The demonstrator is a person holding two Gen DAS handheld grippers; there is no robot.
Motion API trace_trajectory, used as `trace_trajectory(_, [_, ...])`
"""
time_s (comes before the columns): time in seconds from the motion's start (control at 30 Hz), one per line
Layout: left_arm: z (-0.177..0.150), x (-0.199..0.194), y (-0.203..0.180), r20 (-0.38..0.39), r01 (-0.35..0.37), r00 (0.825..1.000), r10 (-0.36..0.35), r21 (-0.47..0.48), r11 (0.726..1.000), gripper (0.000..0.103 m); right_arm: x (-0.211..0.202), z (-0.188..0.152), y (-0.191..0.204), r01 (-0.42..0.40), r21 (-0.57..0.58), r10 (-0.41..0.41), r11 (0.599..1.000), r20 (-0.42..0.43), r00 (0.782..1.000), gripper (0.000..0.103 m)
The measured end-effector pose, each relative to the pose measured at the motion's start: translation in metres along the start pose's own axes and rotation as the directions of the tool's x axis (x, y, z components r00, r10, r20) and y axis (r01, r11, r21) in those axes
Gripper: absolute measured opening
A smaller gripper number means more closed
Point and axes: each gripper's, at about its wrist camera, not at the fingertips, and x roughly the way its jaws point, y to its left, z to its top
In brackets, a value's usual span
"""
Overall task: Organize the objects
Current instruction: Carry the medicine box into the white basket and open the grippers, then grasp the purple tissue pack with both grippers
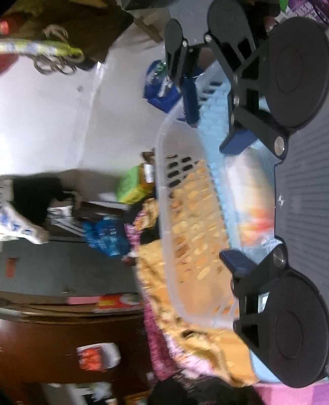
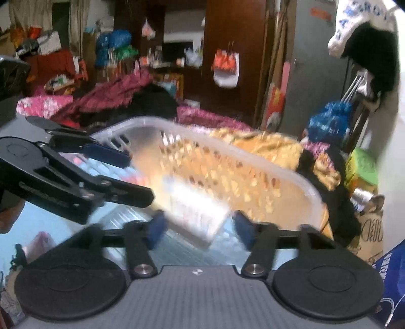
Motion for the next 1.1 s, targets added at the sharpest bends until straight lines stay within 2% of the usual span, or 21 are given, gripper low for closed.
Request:
trace_trajectory(0.07, [-0.004, -0.020, -0.009, 0.059, -0.004, 0.998, 0.002, 0.029, 1.000, 0.096, -0.019, -0.001, 0.001, 0.023, -0.002, -0.023, 1.000, 0.067, 0.997, 0.097])
trace_trajectory(0.1, [-0.007, -0.031, -0.013, 0.083, -0.020, 0.996, 0.018, 0.028, 0.999, 0.096, -0.033, -0.004, 0.003, 0.040, -0.010, -0.039, 0.999, 0.101, 0.994, 0.099])
trace_trajectory(0.2, [-0.031, -0.068, -0.026, 0.128, -0.042, 0.991, 0.040, 0.007, 0.999, 0.096, -0.073, -0.021, 0.007, 0.082, 0.054, -0.091, 0.995, 0.199, 0.976, 0.103])
trace_trajectory(0.3, [-0.068, -0.098, -0.044, 0.158, -0.040, 0.987, 0.036, 0.023, 0.999, 0.096, -0.121, -0.063, 0.019, 0.043, 0.101, -0.072, 0.994, 0.300, 0.951, 0.103])
trace_trajectory(0.43, [-0.124, -0.129, -0.068, 0.213, -0.004, 0.977, -0.010, 0.064, 0.998, 0.096, -0.159, -0.135, 0.048, -0.029, 0.099, -0.008, 0.995, 0.353, 0.936, 0.103])
trace_trajectory(0.53, [-0.155, -0.135, -0.080, 0.237, 0.048, 0.969, -0.063, 0.069, 0.996, 0.096, -0.163, -0.175, 0.074, -0.042, 0.061, 0.016, 0.997, 0.374, 0.927, 0.103])
trace_trajectory(0.63, [-0.168, -0.125, -0.090, 0.239, 0.117, 0.961, -0.138, 0.101, 0.988, 0.096, -0.145, -0.176, 0.083, -0.087, 0.019, 0.075, 0.996, 0.351, 0.933, 0.103])
trace_trajectory(0.73, [-0.173, -0.115, -0.091, 0.241, 0.100, 0.962, -0.126, 0.118, 0.988, 0.096, -0.136, -0.175, 0.080, -0.076, 0.020, 0.063, 0.997, 0.380, 0.923, 0.102])
trace_trajectory(0.8, [-0.172, -0.100, -0.087, 0.208, 0.102, 0.970, -0.123, 0.106, 0.989, 0.096, -0.133, -0.174, 0.073, -0.113, 0.037, 0.090, 0.993, 0.386, 0.918, 0.099])
trace_trajectory(0.93, [-0.180, -0.089, -0.083, 0.193, 0.117, 0.972, -0.136, 0.104, 0.988, 0.094, -0.123, -0.170, 0.070, -0.136, 0.017, 0.121, 0.991, 0.352, 0.928, 0.079])
trace_trajectory(1.03, [-0.181, -0.086, -0.087, 0.189, 0.099, 0.974, -0.124, 0.136, 0.986, 0.094, -0.109, -0.176, 0.069, -0.139, -0.005, 0.134, 0.990, 0.308, 0.942, 0.074])
trace_trajectory(1.1, [-0.185, -0.087, -0.089, 0.185, 0.094, 0.975, -0.124, 0.165, 0.982, 0.094, -0.105, -0.178, 0.067, -0.140, -0.003, 0.134, 0.990, 0.310, 0.941, 0.074])
